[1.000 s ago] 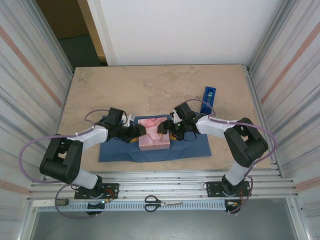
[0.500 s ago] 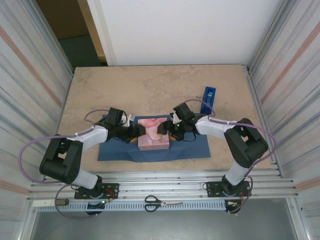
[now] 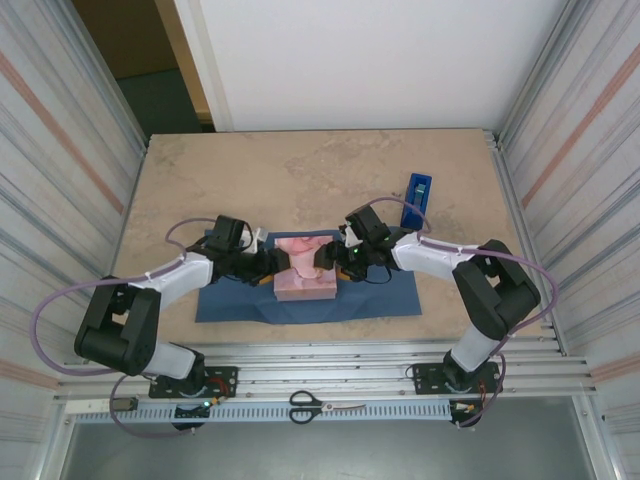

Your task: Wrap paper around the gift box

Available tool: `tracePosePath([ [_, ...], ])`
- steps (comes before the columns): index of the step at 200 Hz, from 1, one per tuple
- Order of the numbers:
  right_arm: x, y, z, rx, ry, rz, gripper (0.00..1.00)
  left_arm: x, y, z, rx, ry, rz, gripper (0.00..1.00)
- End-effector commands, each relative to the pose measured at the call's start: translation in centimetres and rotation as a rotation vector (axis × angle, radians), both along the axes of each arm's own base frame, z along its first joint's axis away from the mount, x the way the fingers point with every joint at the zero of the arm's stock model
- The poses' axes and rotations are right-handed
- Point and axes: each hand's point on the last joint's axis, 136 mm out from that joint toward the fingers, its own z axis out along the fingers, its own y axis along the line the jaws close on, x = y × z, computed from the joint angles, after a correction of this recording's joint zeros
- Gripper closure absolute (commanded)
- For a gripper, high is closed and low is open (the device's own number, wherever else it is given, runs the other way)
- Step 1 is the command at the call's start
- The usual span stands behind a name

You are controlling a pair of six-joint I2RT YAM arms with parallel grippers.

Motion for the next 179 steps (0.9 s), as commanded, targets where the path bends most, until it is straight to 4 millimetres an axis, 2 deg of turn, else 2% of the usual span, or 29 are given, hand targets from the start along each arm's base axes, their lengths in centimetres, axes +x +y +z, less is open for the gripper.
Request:
tracePosePath([
  [1,-0.4,0.0,0.4,-0.007,-0.002,-0.002,0.28,-0.6,0.0,-0.1,-0.009,0.017,-0.009,0.34],
  [57,-0.4,-0.6,-1.6,-0.048,0.047,-0.018,0.27,-0.5,0.5,-1.8,0.033,0.049,0.008,0.32],
  [80,-0.3,-0.7,-0.9,-0.046,0.026,-0.027,0.23,-0.3,0.8,-1.4,0.043,0.029,0.012,0.27],
  [93,0.1,-0.8,0.0,-0.039,-0.006,-0.033,0.17,-0.2,0.9,-0.9,0.042,0.017,0.013,0.25],
  [117,0.9,-1.5,1.6,-0.068,-0.086,-0.05,0.13,-0.1,1.1,0.2,0.046,-0.021,0.011,0.18],
  [140,1.5,-4.3,2.6,-0.165,-0.185,-0.127,0.07,0.1,1.3,1.4,0.046,-0.073,0.014,0.14],
  [155,1.6,-7.9,2.7,-0.279,-0.23,-0.227,0.0,0.2,1.8,2.3,0.06,-0.114,0.023,0.13],
  [179,0.3,-14.0,2.2,-0.377,-0.201,-0.392,0.02,0.3,2.9,3.9,0.094,-0.206,0.058,0.1],
])
